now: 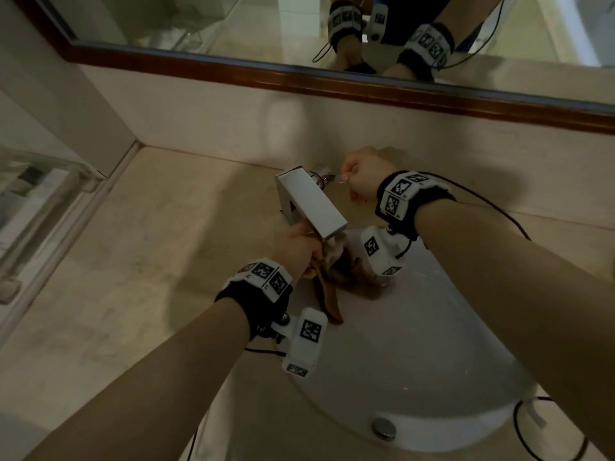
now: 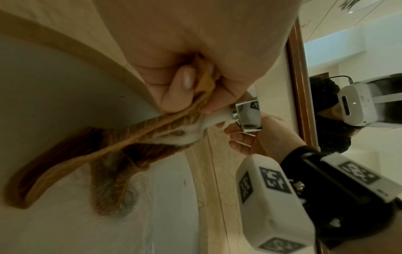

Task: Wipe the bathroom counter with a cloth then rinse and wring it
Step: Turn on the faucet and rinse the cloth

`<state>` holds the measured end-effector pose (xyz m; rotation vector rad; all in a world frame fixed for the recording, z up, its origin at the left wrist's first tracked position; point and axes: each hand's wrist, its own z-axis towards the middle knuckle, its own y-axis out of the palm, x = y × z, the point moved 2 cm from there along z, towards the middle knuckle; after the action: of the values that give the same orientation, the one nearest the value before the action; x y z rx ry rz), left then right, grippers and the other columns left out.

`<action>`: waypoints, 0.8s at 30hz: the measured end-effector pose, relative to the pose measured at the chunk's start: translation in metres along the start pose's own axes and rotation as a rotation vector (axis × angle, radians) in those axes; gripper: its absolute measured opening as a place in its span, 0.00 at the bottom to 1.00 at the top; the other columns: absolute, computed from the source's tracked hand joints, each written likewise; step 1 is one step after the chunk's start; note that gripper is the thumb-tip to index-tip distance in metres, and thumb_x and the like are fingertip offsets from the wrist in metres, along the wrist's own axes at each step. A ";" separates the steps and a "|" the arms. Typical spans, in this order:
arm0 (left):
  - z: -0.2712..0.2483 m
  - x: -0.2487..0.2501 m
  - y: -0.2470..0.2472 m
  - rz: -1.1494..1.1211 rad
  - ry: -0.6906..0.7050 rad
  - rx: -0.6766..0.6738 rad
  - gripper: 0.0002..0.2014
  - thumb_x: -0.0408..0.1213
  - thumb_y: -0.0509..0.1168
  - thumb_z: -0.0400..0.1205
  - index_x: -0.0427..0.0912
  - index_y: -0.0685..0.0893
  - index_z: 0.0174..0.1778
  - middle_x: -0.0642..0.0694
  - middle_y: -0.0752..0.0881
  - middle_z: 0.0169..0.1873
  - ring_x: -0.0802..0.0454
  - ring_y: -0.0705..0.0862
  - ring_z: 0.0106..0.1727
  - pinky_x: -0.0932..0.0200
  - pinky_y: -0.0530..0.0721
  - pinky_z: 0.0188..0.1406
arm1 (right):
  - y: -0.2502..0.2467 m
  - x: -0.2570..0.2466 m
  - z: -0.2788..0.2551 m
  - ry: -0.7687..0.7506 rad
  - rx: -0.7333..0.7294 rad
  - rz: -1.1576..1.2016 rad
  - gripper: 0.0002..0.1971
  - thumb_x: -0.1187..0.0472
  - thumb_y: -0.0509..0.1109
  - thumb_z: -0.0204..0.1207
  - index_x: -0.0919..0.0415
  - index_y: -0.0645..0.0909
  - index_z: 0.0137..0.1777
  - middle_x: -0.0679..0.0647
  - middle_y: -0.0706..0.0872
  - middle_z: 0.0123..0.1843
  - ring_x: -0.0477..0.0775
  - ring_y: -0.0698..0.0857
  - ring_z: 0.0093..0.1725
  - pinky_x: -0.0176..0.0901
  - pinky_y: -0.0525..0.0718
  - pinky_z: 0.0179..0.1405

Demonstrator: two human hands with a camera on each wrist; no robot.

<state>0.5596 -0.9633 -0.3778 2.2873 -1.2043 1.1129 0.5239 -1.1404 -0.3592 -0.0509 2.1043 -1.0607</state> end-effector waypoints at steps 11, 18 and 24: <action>-0.003 0.005 -0.010 0.080 0.021 -0.007 0.31 0.15 0.53 0.73 0.45 0.79 0.69 0.42 0.73 0.29 0.51 0.69 0.22 0.62 0.68 0.19 | -0.002 -0.001 -0.001 0.008 -0.038 0.036 0.08 0.61 0.61 0.84 0.58 0.78 0.43 0.64 0.91 0.40 0.54 0.85 0.30 0.53 0.89 0.43; -0.003 0.003 -0.010 0.089 0.033 -0.018 0.32 0.14 0.52 0.73 0.45 0.77 0.69 0.41 0.71 0.29 0.49 0.68 0.25 0.61 0.67 0.22 | -0.002 0.000 0.000 0.016 -0.009 0.039 0.08 0.63 0.62 0.82 0.59 0.80 0.42 0.64 0.91 0.37 0.56 0.87 0.31 0.54 0.90 0.41; -0.001 0.003 -0.010 0.039 0.044 -0.029 0.32 0.14 0.51 0.73 0.44 0.79 0.69 0.44 0.69 0.22 0.52 0.64 0.21 0.66 0.64 0.20 | -0.001 0.000 -0.002 0.019 0.001 0.026 0.09 0.63 0.60 0.83 0.58 0.79 0.42 0.63 0.91 0.39 0.57 0.88 0.32 0.55 0.90 0.44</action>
<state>0.5683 -0.9589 -0.3741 2.2151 -1.2447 1.1465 0.5224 -1.1393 -0.3575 -0.0127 2.1160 -1.0510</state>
